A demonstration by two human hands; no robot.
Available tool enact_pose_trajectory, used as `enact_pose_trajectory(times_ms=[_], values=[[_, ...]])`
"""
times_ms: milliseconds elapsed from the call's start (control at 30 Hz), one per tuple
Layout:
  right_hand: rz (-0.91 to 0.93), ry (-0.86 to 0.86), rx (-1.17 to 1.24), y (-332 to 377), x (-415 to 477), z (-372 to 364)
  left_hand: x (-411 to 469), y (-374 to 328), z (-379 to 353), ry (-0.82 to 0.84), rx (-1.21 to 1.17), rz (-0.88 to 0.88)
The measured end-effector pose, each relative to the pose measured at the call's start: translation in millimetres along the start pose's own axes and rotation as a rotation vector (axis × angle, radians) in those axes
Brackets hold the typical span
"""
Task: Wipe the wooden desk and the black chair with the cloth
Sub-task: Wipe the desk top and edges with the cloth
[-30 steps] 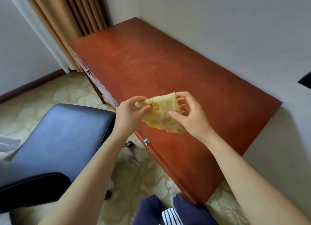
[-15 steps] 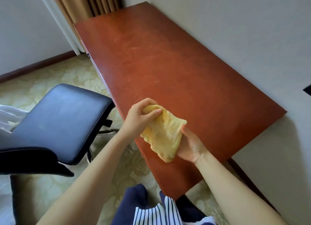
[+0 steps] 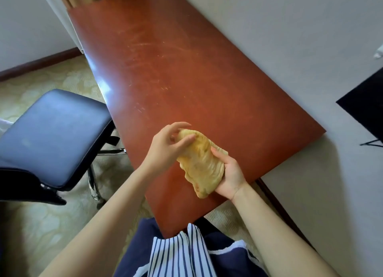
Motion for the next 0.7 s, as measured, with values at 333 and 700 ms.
enact_pose_trajectory(times_ms=[333,700], values=[[0.616,-0.504,-0.398,142,-44,100,-17,18,-18,0.009,0.029,0.057],[1.292,-0.871,-1.676,69,8,122,-53,78,5,-0.129,0.060,0.263]])
Point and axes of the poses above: each hand's wrist, its own x-axis towards the middle knuckle, its own z-axis out of the back of the hand, y = z × x, the point moved 5 cm from there along x, towards the middle knuckle, and after that the axes turned 15 degrees about -y, right-handed, at the moved point
